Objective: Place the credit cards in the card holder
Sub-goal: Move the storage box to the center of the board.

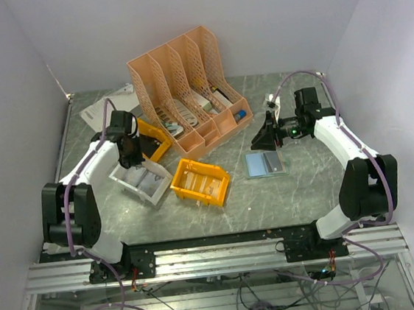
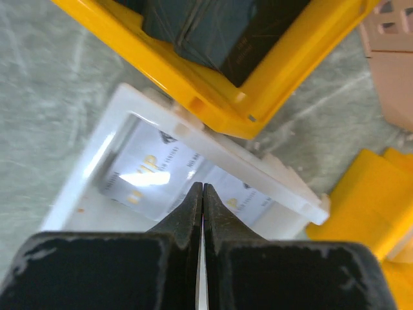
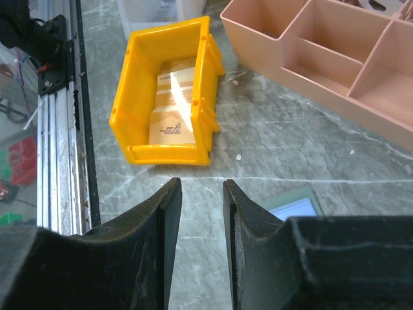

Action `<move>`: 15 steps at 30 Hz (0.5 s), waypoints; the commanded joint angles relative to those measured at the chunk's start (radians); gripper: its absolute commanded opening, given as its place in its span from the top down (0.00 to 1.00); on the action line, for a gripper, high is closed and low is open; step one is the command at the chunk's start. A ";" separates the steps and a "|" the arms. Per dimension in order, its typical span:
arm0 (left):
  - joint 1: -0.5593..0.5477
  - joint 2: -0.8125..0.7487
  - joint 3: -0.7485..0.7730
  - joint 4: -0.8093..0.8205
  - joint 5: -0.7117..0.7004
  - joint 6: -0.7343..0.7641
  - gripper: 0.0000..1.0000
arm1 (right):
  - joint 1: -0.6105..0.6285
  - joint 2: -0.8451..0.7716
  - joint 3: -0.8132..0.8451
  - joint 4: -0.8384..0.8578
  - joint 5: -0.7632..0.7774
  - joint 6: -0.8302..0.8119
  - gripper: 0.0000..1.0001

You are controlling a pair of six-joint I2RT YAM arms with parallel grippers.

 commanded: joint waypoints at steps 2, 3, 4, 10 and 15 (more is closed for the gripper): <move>0.000 0.024 0.022 -0.008 -0.121 0.253 0.91 | -0.006 0.002 0.021 -0.009 -0.018 -0.012 0.68; -0.002 0.023 0.017 -0.003 -0.124 0.276 0.90 | -0.006 0.004 0.020 -0.008 -0.018 -0.014 0.68; -0.002 0.021 0.011 -0.004 -0.123 0.300 0.89 | -0.009 0.004 0.020 -0.009 -0.018 -0.014 0.68; -0.003 0.003 -0.043 0.064 -0.089 0.370 0.62 | -0.008 0.010 0.021 -0.013 -0.024 -0.017 0.68; -0.022 0.027 -0.051 0.072 -0.075 0.400 0.58 | -0.009 0.011 0.023 -0.016 -0.023 -0.018 0.68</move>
